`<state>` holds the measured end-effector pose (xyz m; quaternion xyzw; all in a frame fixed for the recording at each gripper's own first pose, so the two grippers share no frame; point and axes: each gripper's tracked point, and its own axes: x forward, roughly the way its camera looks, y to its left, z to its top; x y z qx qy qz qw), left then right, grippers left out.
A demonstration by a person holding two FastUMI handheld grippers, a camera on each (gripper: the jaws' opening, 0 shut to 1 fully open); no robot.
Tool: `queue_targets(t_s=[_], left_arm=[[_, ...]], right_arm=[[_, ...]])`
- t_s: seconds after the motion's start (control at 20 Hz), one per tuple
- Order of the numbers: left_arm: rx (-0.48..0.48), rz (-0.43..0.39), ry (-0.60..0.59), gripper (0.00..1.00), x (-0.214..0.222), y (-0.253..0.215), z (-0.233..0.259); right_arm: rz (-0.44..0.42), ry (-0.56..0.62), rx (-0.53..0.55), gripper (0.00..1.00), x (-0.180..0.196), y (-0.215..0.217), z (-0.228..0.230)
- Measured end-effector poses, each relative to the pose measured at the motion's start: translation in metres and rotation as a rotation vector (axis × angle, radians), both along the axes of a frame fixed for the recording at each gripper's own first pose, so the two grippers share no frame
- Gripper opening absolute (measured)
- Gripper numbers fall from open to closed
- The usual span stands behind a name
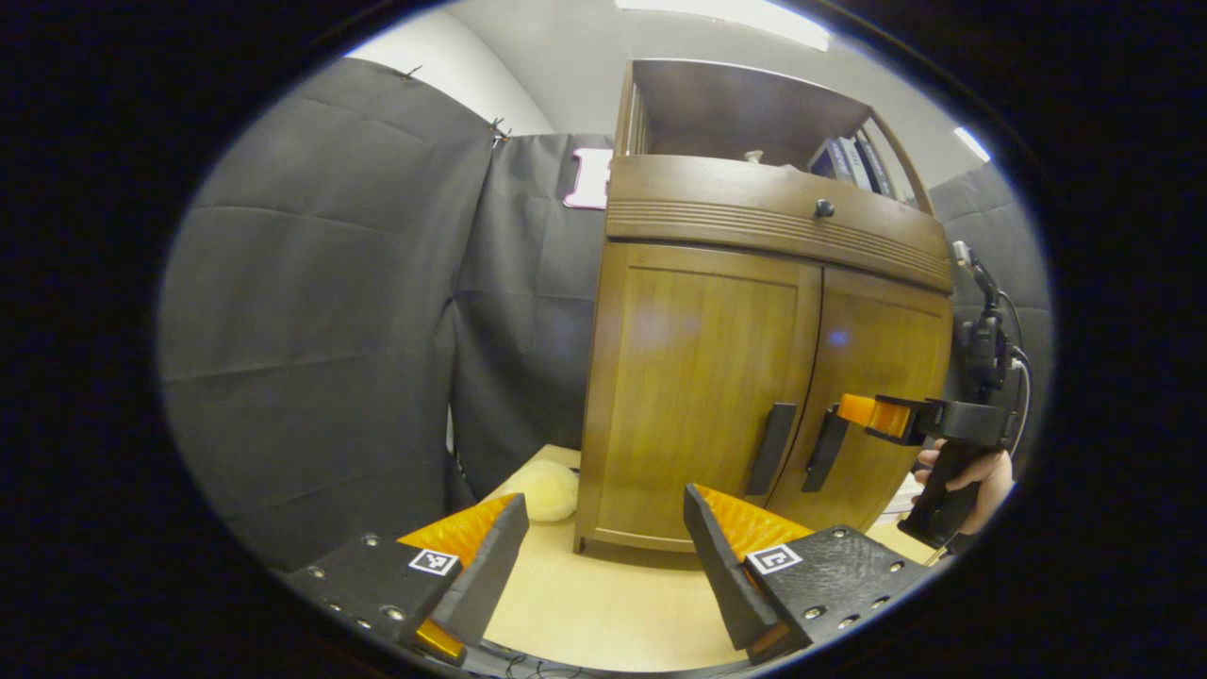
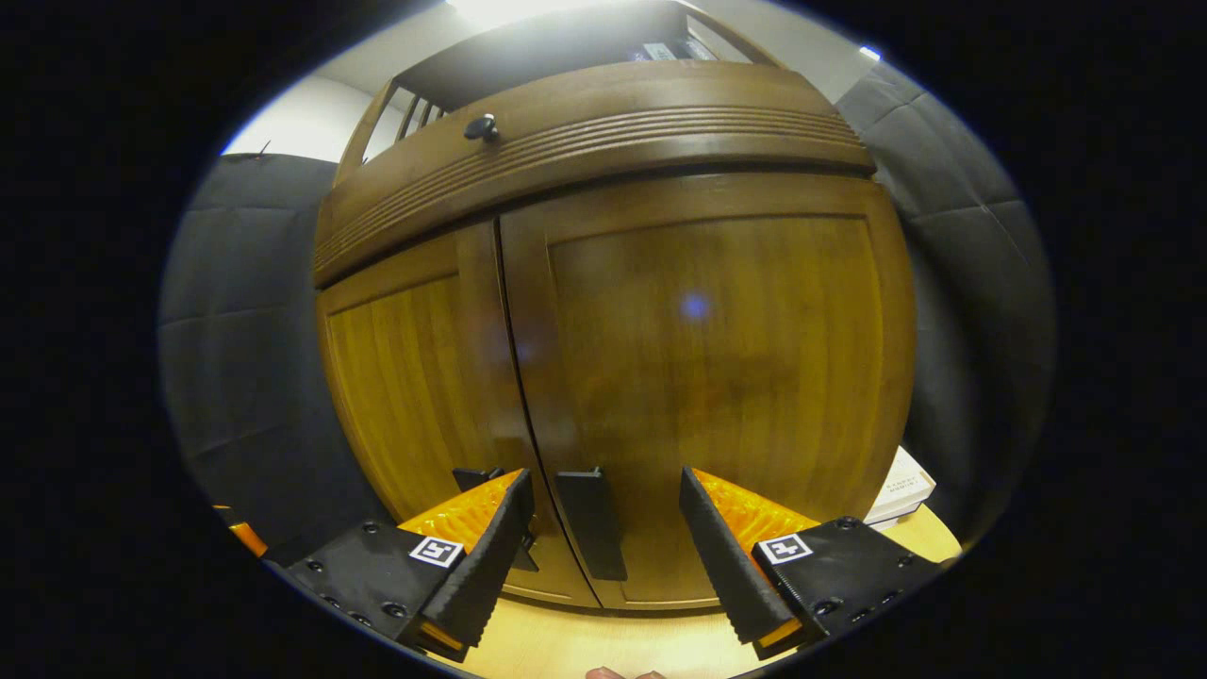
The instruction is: Open the right door of the double-door shoe cabinet with the right hand, and open the left door with the left hand.
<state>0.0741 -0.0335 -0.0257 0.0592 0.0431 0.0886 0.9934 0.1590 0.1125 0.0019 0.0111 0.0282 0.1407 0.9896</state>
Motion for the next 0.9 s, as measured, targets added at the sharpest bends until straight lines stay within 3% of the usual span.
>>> queue_targets(t_s=[0.05, 0.1, 0.4, 0.45, 0.65, 0.8, 0.9], left_arm=[[0.007, 0.015, 0.0, 0.94, 0.0, 0.002, 0.001], [0.012, 0.032, -0.001, 0.95, -0.002, 0.005, 0.001], [0.022, 0.13, 0.025, 0.94, -0.006, 0.019, -0.008], [0.02, 0.143, 0.027, 0.94, -0.005, 0.018, -0.007], [0.002, 0.175, 0.028, 0.94, -0.001, 0.02, -0.015], [0.009, 0.176, 0.037, 0.94, 0.0, 0.017, -0.013], [0.016, 0.165, 0.043, 0.94, 0.0, 0.015, -0.012]], right_arm=[[0.001, 0.01, -0.01, 0.98, 0.006, 0.002, -0.005], [0.006, 0.014, -0.017, 0.92, 0.011, 0.006, -0.008], [0.019, 0.038, -0.055, 0.92, 0.032, 0.02, -0.026], [0.04, 0.039, -0.062, 0.83, 0.033, 0.026, -0.028], [-0.004, 0.075, -0.091, 0.31, 0.047, 0.026, -0.048], [-0.01, 0.071, -0.104, 0.34, 0.039, 0.023, -0.045], [0.006, 0.066, -0.111, 0.28, 0.04, 0.025, -0.046]])
